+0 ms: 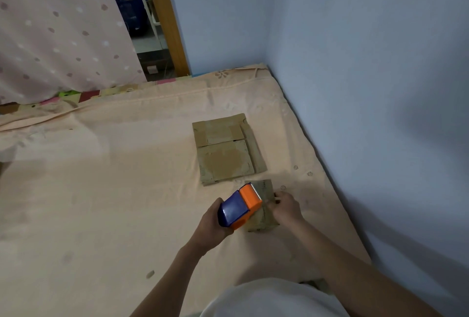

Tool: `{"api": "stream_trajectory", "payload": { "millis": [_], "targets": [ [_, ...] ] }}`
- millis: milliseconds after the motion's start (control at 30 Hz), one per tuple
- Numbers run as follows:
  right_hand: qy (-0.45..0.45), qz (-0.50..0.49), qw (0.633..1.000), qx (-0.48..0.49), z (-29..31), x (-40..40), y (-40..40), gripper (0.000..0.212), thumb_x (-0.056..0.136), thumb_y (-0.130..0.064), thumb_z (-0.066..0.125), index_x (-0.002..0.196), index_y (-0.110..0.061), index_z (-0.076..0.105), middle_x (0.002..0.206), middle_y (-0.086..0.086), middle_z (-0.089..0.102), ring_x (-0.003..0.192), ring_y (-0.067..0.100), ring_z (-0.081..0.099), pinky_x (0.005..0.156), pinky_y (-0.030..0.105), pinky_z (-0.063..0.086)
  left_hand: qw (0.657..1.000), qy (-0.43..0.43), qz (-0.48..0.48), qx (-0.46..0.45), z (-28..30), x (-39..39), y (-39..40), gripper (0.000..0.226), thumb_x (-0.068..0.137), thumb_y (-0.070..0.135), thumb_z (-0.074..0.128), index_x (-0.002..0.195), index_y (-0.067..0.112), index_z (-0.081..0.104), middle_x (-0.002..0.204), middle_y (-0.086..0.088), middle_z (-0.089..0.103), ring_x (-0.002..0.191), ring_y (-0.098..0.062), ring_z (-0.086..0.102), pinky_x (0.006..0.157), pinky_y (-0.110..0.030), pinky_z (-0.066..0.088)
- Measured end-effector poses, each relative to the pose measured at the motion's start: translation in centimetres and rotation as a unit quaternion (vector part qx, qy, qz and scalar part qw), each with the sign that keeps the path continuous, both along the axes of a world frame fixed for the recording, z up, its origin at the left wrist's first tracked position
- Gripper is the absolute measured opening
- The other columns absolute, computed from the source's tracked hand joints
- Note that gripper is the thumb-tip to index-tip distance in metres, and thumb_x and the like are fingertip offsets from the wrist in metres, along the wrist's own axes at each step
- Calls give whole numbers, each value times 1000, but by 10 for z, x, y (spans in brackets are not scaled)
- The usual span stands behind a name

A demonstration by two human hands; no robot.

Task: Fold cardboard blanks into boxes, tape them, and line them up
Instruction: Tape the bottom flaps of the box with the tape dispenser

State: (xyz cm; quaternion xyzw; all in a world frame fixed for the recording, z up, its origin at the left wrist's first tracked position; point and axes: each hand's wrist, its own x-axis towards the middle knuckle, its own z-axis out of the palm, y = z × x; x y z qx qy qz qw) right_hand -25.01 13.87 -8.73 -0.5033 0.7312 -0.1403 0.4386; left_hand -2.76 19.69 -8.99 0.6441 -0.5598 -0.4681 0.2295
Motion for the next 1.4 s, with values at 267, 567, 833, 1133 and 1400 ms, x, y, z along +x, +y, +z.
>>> {"api": "stream_trajectory", "payload": {
  "millis": [267, 567, 833, 1133, 1400],
  "targets": [
    [52, 31, 993, -99, 11, -1, 7, 29, 96, -20, 62, 125, -12, 61, 116, 5, 70, 109, 25, 66, 86, 32, 53, 999, -44, -25, -17, -4, 11, 1, 46, 65, 8, 79, 98, 24, 51, 92, 5, 61, 84, -16, 60, 70, -29, 50],
    [65, 34, 990, -119, 25, -2, 11, 14, 97, -12, 57, 100, -14, 71, 97, 0, 71, 90, 17, 67, 74, 22, 50, 997, -69, -34, -27, 8, 22, 5, 48, 66, -3, 76, 91, 27, 47, 86, 7, 59, 76, -5, 56, 63, -12, 43],
    [19, 8, 993, -113, 39, -5, 10, 17, 101, -20, 54, 100, -13, 70, 92, -3, 67, 82, 8, 61, 60, 8, 36, 994, -78, -63, -47, 24, 21, -1, 49, 70, 3, 81, 94, 29, 48, 90, 14, 59, 85, -5, 58, 67, -9, 44],
    [-287, -36, 952, 97, 71, 0, 17, 17, 99, -29, 62, 102, -13, 64, 99, 12, 75, 87, 21, 76, 76, 31, 62, 991, -76, -98, -54, 35, 16, -5, 51, 71, 8, 85, 104, 25, 50, 97, 19, 57, 95, 5, 56, 71, -5, 45],
    [-225, -70, 970, 54, 60, -16, 31, 10, 93, -4, 67, 101, 0, 72, 86, 13, 76, 76, 24, 76, 78, 38, 63, 983, -100, -136, -78, 50, 10, 3, 67, 70, 14, 87, 122, 33, 48, 113, 17, 59, 103, -7, 58, 77, -8, 49]
  ]
}}
